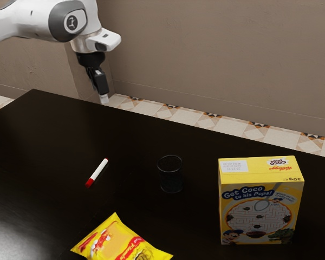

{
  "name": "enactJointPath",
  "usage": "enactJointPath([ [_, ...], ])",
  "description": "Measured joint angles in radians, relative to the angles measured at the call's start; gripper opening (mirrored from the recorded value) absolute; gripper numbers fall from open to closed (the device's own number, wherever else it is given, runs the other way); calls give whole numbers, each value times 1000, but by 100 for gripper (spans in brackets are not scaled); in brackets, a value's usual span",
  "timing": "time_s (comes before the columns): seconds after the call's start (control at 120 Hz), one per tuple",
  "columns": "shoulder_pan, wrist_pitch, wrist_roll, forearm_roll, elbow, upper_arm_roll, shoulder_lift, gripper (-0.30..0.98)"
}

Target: Put the marker into the pen holder.

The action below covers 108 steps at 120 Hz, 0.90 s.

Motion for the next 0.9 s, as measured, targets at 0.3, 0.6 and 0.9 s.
enactJointPath([
  [0.3,17,52,-14,-3,-145,69,-42,69],
  [0.6,44,317,-150,53,-389,95,31,69],
  [0.9,75,544,-361,-11,-336,95,196,64],
])
